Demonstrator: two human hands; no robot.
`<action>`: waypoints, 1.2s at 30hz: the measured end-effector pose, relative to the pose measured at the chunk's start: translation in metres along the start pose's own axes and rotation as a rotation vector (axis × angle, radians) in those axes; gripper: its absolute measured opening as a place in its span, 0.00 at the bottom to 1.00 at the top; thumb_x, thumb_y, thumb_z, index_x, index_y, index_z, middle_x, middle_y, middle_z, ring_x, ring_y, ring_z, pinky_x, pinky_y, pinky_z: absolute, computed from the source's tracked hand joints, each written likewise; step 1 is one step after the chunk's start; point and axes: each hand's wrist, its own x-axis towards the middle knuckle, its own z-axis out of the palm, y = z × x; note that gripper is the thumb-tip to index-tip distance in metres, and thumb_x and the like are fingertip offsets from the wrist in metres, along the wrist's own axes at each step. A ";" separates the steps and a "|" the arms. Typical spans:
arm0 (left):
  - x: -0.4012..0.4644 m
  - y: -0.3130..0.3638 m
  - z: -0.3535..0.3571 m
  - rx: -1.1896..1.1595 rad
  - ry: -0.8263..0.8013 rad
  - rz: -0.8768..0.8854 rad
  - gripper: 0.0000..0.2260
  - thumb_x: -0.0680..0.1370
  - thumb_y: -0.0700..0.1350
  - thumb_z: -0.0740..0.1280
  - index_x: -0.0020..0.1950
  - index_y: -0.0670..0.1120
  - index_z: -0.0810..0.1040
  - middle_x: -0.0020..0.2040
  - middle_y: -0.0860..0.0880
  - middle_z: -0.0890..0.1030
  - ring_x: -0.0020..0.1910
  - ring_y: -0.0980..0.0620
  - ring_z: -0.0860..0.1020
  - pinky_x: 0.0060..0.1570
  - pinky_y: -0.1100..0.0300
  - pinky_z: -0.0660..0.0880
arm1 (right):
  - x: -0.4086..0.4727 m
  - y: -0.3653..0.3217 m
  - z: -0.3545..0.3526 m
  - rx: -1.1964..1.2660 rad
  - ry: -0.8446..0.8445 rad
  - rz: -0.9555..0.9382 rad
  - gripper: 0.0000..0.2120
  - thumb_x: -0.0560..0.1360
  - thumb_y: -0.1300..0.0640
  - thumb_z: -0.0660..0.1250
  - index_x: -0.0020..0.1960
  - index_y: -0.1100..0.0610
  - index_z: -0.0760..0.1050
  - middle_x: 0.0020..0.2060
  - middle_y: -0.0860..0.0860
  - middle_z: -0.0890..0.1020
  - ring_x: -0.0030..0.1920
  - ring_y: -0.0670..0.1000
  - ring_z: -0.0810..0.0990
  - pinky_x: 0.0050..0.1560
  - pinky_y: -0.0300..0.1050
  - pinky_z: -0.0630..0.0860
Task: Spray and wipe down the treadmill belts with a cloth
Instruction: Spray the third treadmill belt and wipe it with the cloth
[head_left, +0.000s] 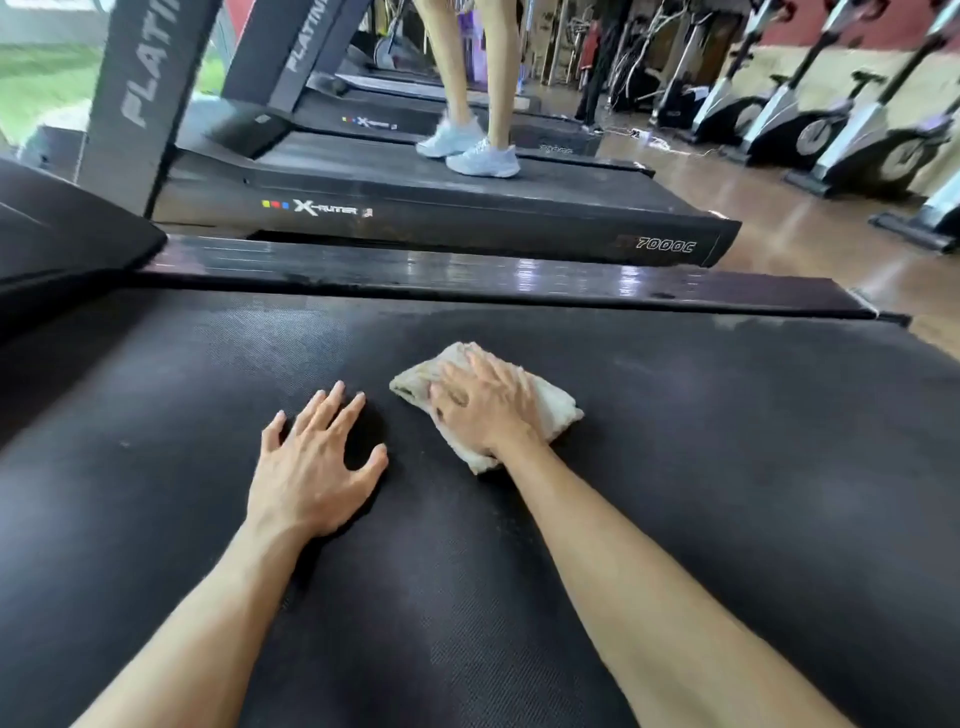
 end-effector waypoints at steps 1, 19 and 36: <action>-0.004 -0.001 -0.001 -0.010 0.009 -0.021 0.32 0.79 0.66 0.52 0.82 0.57 0.58 0.83 0.55 0.52 0.82 0.57 0.48 0.80 0.47 0.45 | -0.017 0.000 -0.001 0.015 -0.008 0.002 0.27 0.82 0.34 0.50 0.80 0.38 0.62 0.84 0.44 0.53 0.82 0.50 0.50 0.81 0.56 0.41; -0.227 0.089 -0.050 -0.191 -0.033 -0.035 0.28 0.84 0.59 0.55 0.83 0.52 0.57 0.83 0.55 0.54 0.82 0.58 0.49 0.80 0.52 0.45 | -0.301 0.010 -0.037 -0.001 -0.089 0.065 0.42 0.72 0.29 0.32 0.82 0.39 0.55 0.84 0.43 0.46 0.83 0.49 0.42 0.81 0.56 0.38; -0.152 0.185 -0.032 -0.272 0.031 -0.001 0.34 0.80 0.63 0.45 0.83 0.50 0.54 0.83 0.54 0.54 0.81 0.59 0.48 0.79 0.56 0.42 | -0.270 0.092 -0.048 -0.046 -0.086 0.037 0.41 0.73 0.27 0.29 0.83 0.38 0.49 0.83 0.43 0.39 0.83 0.49 0.38 0.79 0.56 0.32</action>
